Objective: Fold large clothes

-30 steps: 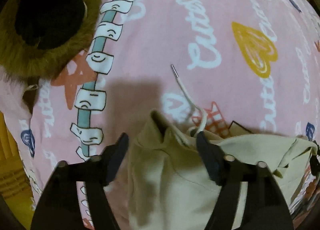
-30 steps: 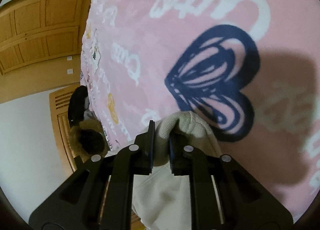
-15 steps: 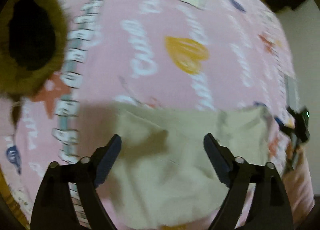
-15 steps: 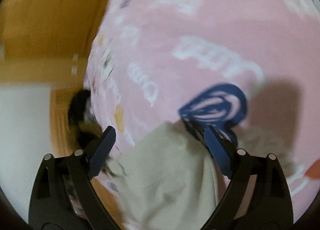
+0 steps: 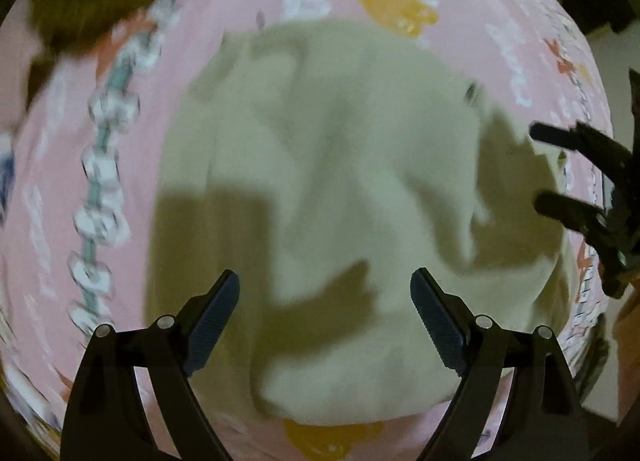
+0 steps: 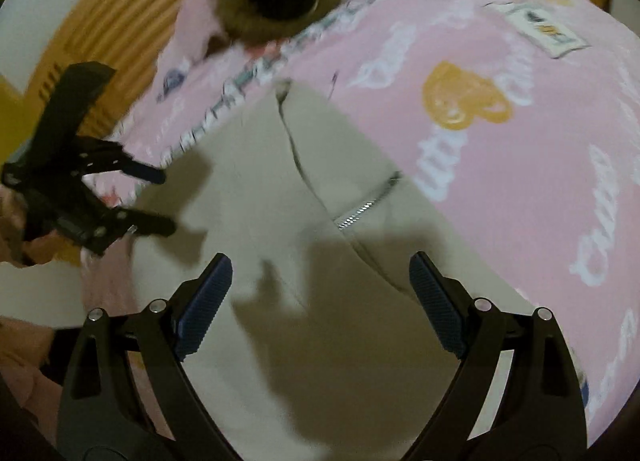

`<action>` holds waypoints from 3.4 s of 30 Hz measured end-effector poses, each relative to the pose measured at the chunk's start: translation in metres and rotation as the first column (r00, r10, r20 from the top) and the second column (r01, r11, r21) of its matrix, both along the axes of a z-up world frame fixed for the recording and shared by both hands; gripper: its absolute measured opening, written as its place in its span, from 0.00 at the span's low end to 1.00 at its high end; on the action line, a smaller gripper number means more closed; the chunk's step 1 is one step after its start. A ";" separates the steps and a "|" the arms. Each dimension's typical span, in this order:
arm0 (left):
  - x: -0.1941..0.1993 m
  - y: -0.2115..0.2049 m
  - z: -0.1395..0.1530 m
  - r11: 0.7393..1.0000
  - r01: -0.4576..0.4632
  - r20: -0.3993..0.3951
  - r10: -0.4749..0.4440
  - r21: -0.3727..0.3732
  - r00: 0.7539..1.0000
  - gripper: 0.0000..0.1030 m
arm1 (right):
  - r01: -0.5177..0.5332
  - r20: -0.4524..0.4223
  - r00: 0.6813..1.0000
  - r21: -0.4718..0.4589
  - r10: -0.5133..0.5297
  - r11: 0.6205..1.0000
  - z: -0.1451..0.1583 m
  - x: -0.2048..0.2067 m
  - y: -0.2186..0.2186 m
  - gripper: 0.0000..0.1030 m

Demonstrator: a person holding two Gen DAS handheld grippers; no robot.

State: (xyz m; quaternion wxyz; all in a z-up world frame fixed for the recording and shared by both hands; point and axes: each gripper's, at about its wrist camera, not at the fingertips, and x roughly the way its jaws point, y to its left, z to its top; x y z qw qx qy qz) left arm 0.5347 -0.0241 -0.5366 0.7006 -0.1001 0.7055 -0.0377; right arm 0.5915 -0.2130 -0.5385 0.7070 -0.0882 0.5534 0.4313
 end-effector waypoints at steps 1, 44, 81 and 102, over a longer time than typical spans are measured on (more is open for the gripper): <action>-0.003 0.003 -0.006 1.000 -0.014 -0.017 0.014 -0.017 1.000 0.82 | -0.009 -0.014 1.000 -0.021 0.009 1.000 -0.009 0.001 0.005 0.85; 0.011 -0.014 -0.022 0.997 -0.037 0.037 0.040 -0.065 0.999 0.85 | 0.192 0.225 0.965 -0.239 -0.138 0.952 0.025 0.009 -0.001 0.04; 0.056 -0.092 -0.030 0.981 0.090 -0.048 -0.083 0.169 0.995 0.67 | 0.803 -0.056 0.578 -0.143 -0.814 0.579 -0.051 -0.173 -0.134 0.05; 0.086 -0.173 -0.019 0.993 0.114 -0.039 -0.114 -0.002 0.993 0.10 | 0.946 -0.228 0.318 0.006 -0.920 0.325 -0.032 -0.256 -0.188 0.02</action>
